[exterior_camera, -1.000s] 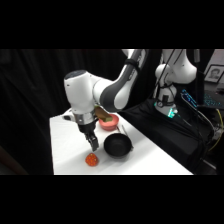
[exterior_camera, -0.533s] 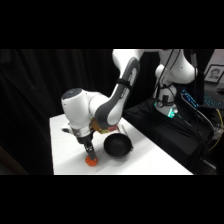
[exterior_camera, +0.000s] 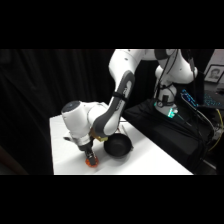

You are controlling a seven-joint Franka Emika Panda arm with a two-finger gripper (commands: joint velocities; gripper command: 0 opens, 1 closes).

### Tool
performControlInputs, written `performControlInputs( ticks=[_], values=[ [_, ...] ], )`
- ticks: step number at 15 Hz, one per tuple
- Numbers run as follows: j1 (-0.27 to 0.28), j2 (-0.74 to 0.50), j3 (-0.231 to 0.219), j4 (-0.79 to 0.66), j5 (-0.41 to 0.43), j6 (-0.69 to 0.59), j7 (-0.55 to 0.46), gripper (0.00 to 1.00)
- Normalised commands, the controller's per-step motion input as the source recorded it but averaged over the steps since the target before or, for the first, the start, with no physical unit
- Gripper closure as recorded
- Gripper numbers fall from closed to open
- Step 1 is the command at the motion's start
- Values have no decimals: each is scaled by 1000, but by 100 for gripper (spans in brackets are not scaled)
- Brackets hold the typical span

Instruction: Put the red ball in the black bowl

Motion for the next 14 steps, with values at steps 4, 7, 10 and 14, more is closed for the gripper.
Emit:
performControlInputs(
  ticks=[4, 7, 10, 14],
  values=[
    [21, 80, -8, 143, 77, 26, 42, 50],
    [48, -45, -30, 9, 44, 51, 53, 74],
    [55, -113, -43, -76, 24, 52, 59, 98],
    [62, -240, -62, -177, -1, 25, 64, 95]
  ],
)
